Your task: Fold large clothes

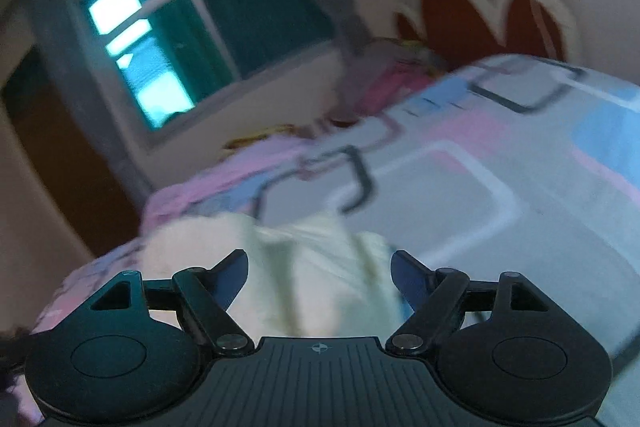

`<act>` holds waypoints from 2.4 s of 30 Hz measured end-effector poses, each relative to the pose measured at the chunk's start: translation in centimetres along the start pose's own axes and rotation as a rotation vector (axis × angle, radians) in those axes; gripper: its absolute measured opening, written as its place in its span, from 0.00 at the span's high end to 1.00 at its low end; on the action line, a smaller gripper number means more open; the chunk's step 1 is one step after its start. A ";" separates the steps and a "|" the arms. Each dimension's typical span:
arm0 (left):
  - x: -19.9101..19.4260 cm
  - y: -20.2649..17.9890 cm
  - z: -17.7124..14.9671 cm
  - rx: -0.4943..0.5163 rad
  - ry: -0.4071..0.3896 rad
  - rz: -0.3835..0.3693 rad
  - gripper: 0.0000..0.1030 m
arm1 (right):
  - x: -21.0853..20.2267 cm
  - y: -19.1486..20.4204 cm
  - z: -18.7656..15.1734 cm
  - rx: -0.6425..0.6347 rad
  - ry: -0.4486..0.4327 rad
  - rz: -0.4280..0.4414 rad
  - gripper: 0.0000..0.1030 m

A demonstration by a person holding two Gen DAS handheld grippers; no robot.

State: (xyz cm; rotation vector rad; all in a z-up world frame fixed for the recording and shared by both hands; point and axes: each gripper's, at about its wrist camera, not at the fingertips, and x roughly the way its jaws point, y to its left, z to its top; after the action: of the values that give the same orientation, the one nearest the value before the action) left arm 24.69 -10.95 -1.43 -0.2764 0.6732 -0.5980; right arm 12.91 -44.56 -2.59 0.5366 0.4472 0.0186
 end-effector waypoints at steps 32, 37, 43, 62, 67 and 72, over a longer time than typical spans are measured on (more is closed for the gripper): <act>17.6 1.3 0.6 0.248 0.254 0.062 0.55 | 16.1 -2.6 -3.3 -0.109 0.391 -0.070 0.75; 17.4 1.2 0.6 0.270 0.269 0.067 0.55 | 15.4 -1.9 -3.0 -0.150 0.401 -0.084 0.75; 15.6 1.1 1.4 0.261 0.259 0.080 0.49 | 12.7 0.0 -0.7 -0.243 0.341 -0.101 0.42; 20.1 5.9 5.2 0.115 0.243 0.101 0.44 | 21.4 2.9 -2.4 -0.284 0.425 -0.098 0.56; 21.3 5.4 5.0 0.174 0.291 0.126 0.44 | 21.7 1.0 -2.2 -0.214 0.447 -0.071 0.55; 16.6 3.6 6.1 0.197 0.236 0.111 0.44 | 17.1 1.4 0.7 -0.179 0.379 -0.040 0.55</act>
State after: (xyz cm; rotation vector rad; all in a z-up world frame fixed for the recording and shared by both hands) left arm 40.59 -17.72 -6.69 0.0168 0.8445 -0.5903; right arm 28.76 -41.39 -8.31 0.3460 0.8183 0.1225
